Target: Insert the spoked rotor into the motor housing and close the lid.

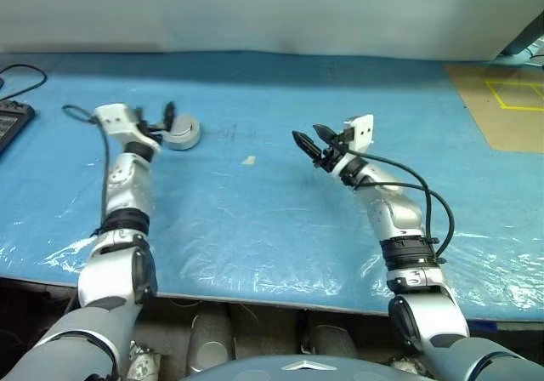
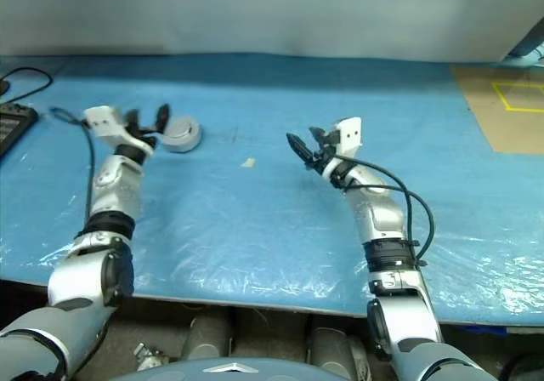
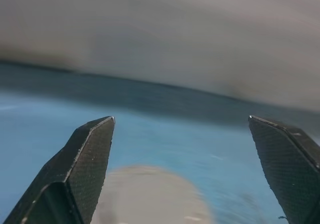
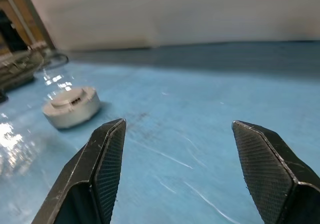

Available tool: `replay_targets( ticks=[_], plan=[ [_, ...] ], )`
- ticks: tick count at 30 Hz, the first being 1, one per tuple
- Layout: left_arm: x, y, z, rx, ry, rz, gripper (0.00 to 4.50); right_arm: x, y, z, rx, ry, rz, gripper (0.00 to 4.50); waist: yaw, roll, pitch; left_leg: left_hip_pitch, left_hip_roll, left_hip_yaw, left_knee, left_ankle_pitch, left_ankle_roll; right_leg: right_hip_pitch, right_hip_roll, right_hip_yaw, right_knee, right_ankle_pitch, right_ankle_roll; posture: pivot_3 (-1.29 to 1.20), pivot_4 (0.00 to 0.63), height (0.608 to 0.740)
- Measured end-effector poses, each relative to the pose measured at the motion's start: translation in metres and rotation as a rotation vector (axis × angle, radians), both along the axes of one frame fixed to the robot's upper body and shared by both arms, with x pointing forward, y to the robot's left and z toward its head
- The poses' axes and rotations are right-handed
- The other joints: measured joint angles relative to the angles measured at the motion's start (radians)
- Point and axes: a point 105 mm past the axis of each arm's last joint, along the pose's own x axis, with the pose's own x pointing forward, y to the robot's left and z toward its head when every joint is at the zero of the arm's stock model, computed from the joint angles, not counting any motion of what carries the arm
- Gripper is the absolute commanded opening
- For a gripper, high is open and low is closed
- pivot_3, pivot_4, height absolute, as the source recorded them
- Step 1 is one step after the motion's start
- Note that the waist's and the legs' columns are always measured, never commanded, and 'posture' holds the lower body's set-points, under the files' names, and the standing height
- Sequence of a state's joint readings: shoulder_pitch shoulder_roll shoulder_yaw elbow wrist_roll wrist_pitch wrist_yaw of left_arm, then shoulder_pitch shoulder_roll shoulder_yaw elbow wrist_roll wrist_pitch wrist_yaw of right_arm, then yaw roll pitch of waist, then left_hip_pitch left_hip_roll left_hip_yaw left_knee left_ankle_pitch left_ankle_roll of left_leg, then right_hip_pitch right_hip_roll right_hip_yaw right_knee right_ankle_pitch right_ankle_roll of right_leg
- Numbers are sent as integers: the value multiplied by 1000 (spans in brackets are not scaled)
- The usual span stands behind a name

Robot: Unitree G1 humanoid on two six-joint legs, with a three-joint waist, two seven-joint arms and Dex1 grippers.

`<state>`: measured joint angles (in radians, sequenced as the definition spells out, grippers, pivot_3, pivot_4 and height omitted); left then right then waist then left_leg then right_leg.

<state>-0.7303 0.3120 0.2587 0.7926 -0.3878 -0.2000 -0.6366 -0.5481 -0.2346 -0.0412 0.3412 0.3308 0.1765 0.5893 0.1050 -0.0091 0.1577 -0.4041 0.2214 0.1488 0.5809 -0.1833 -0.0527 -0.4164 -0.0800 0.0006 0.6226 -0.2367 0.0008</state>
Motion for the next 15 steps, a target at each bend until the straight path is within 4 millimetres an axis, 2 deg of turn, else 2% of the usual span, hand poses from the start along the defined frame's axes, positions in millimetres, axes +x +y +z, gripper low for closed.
replay_targets(
  ticks=[2, 4, 8, 11, 15],
  plan=[
    [-13, -32, -2, 83, -2, -206, 4475, -2, -13, -10, -66, 24, 7, 3573, -5, 0, 0, 0, 1, 0, 0, 0, 0, 0, 1, 1, 0, 0, 0, 0, 150, 740],
    [-25, -53, -5, 144, -3, -352, 4475, -5, -27, -16, -112, 40, 17, 3573, -8, 0, 0, 1, 1, 0, 0, 0, 0, 0, 2, 1, 0, 0, 0, 0, 150, 740],
    [-45, -83, -10, 222, -7, -554, 4475, -14, -49, -21, -185, 56, 41, 3573, -13, 0, 0, 3, 1, 1, 0, 0, 0, 0, 2, 2, 1, 0, -1, 0, 150, 740],
    [-59, -99, -21, 261, 10, -672, 4475, -21, -58, -20, -238, 39, 68, 3573, -11, 0, 0, 3, 2, 1, 0, 0, 1, 0, 3, 2, 1, 0, -1, 0, 150, 740],
    [-71, -113, -36, 330, 49, -773, 4500, -30, -63, -15, -293, 15, 116, 4440, -10, 0, 0, 3, 2, 1, 0, 1, 2, 0, 3, 2, 1, 1, -2, 0, 150, 740]
  ],
)
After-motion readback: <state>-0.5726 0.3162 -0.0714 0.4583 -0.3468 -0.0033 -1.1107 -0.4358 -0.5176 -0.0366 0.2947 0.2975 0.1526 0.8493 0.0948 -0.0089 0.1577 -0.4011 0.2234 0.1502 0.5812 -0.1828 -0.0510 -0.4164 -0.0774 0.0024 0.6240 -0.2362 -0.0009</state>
